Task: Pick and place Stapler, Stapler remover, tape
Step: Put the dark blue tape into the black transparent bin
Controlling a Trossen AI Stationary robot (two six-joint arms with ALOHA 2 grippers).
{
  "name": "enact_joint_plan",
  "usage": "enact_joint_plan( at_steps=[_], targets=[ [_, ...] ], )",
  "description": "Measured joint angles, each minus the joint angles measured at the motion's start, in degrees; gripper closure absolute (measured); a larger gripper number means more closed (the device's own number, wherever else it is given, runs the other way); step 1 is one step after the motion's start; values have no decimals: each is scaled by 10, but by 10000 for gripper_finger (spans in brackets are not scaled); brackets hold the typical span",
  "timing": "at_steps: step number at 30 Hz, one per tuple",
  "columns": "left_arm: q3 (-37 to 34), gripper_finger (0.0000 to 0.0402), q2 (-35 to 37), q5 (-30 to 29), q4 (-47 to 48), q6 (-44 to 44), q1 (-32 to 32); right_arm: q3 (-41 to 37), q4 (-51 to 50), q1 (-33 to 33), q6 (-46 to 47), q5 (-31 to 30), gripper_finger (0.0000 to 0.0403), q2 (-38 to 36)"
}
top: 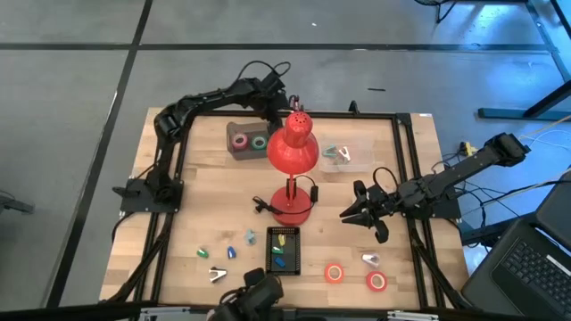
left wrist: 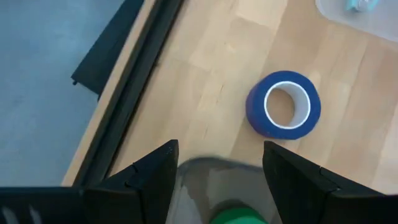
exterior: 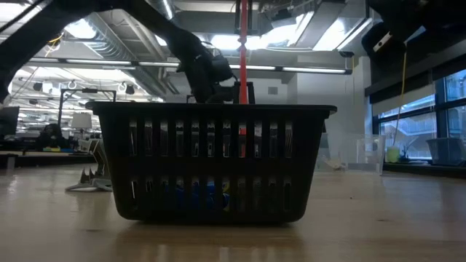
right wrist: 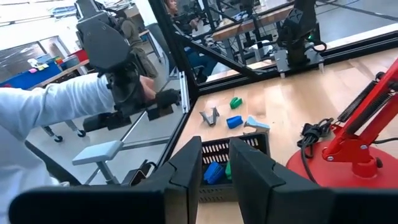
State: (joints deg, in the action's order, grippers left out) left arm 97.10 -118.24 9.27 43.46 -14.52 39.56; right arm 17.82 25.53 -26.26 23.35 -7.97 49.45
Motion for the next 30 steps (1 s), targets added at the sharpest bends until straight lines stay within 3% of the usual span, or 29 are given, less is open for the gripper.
enact_joint_plan(
  at_steps=[16,30],
  targets=[
    [7,178,-9,89,-73,-39,1,0,4,0,-30,-17,319,0],
    [7,178,-23,91,-63,-43,-39,0,22,0,-73,-45,319,0]
  ],
)
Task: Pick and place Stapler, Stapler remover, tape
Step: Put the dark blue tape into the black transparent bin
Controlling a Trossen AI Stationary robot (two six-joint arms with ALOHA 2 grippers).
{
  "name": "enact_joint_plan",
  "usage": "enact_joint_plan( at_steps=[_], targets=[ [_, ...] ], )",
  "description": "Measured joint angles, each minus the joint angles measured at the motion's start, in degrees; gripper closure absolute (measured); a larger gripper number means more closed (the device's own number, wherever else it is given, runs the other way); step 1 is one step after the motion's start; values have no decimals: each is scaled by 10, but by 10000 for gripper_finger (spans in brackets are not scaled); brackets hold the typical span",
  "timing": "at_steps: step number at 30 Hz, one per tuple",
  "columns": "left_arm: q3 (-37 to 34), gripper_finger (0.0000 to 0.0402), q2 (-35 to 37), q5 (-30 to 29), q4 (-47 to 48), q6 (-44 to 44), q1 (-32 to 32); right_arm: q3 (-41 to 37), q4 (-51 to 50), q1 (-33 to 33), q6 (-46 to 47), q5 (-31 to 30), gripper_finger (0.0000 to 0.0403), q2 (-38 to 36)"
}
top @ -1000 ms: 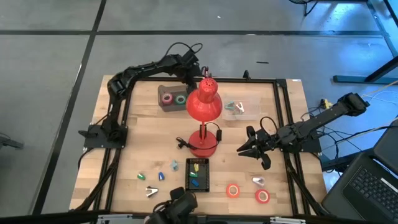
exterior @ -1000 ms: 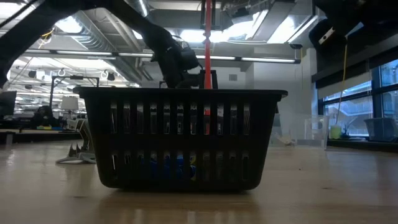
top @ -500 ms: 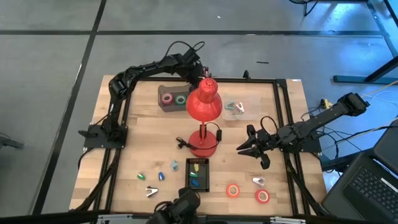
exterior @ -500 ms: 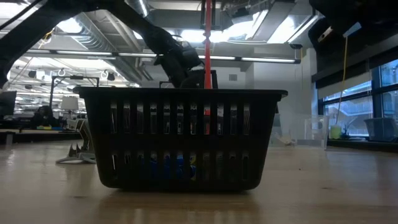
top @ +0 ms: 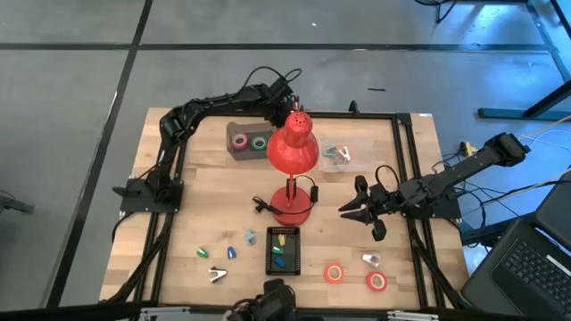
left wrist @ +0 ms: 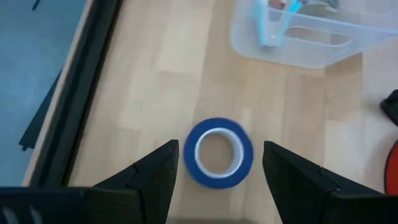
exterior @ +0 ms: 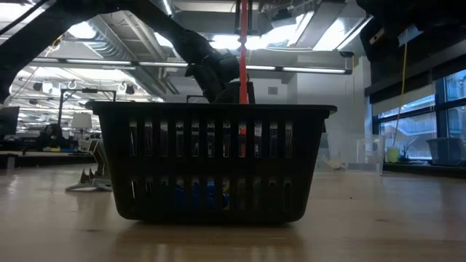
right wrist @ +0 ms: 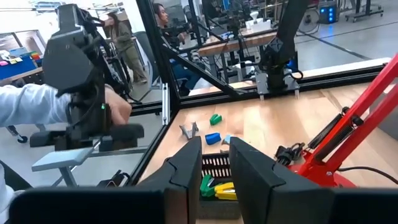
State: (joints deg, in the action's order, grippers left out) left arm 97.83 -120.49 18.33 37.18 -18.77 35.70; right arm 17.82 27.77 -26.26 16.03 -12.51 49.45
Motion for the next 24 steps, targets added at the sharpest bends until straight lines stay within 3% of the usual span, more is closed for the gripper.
enact_joint_plan(
  at_steps=[11,24],
  targets=[
    [0,178,-58,-10,-5,-8,-23,0,-2,0,16,0,319,0],
    [0,178,-61,-21,5,-28,-36,0,-3,0,18,0,319,0]
  ],
)
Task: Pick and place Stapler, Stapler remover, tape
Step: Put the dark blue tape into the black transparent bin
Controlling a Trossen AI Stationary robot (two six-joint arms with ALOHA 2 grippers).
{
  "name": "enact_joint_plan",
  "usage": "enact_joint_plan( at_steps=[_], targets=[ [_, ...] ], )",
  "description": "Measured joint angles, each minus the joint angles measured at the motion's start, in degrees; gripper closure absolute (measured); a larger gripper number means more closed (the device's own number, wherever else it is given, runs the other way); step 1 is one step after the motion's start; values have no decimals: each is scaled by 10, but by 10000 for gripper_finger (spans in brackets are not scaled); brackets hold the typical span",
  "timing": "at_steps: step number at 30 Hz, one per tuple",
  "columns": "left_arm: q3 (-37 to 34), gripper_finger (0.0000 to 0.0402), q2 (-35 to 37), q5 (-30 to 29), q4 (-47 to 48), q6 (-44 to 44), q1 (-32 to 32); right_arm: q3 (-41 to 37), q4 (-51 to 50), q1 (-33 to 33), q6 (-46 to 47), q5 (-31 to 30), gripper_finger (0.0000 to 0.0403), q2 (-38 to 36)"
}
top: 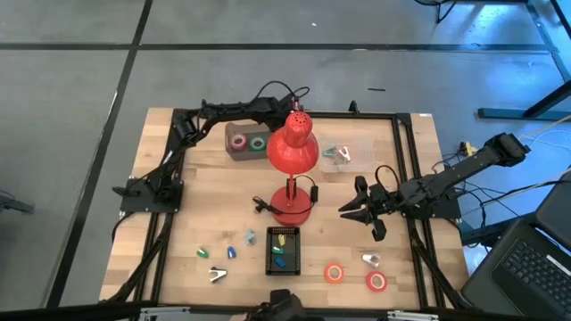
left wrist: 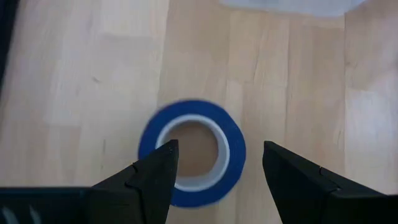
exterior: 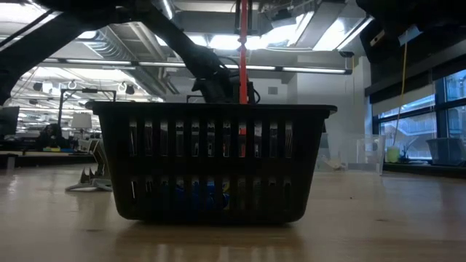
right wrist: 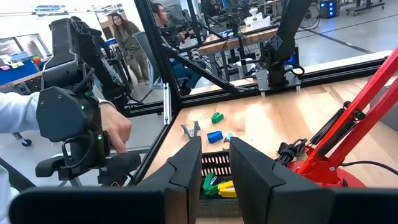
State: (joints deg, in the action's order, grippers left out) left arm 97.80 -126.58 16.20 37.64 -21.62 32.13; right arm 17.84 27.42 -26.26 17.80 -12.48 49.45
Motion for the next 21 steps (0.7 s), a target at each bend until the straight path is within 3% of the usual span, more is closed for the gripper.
enact_joint_plan(
  at_steps=[21],
  targets=[
    [0,178,0,-7,24,3,-18,0,0,0,2,0,319,0]
  ],
)
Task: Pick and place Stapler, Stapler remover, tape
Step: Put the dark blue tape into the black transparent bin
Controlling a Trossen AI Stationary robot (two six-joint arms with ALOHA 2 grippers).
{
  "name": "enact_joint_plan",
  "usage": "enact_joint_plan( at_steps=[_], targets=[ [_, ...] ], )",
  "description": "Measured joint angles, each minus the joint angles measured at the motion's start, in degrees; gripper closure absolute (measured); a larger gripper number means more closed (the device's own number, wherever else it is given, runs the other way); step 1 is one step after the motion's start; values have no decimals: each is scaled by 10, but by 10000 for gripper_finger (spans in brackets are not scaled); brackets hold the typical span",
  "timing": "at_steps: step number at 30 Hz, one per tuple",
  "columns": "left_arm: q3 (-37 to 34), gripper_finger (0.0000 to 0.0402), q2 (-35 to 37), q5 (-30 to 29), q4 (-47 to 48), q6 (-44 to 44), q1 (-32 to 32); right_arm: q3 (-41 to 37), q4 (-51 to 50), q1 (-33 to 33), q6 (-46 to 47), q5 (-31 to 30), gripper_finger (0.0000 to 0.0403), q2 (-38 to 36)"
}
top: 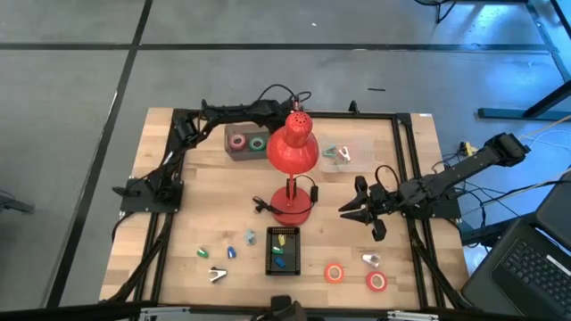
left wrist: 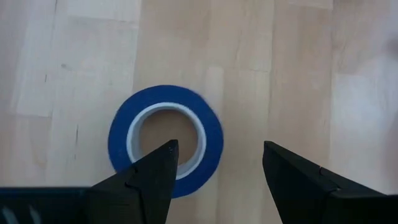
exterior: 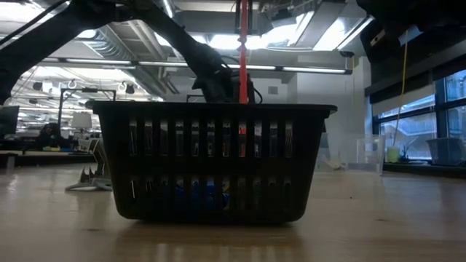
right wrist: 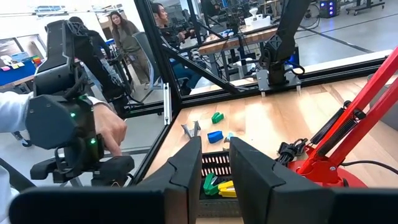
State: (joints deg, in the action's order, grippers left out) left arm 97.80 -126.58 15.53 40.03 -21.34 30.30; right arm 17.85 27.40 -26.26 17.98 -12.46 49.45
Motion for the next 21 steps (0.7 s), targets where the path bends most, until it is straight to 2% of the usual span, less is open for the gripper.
enact_joint_plan(
  at_steps=[5,8,21],
  targets=[
    [0,178,0,-6,-3,15,-15,0,0,0,0,0,319,0],
    [0,178,0,-41,-14,41,-14,0,0,0,0,0,319,0],
    [0,178,-5,-87,-12,21,-20,0,2,0,11,5,319,0]
  ],
)
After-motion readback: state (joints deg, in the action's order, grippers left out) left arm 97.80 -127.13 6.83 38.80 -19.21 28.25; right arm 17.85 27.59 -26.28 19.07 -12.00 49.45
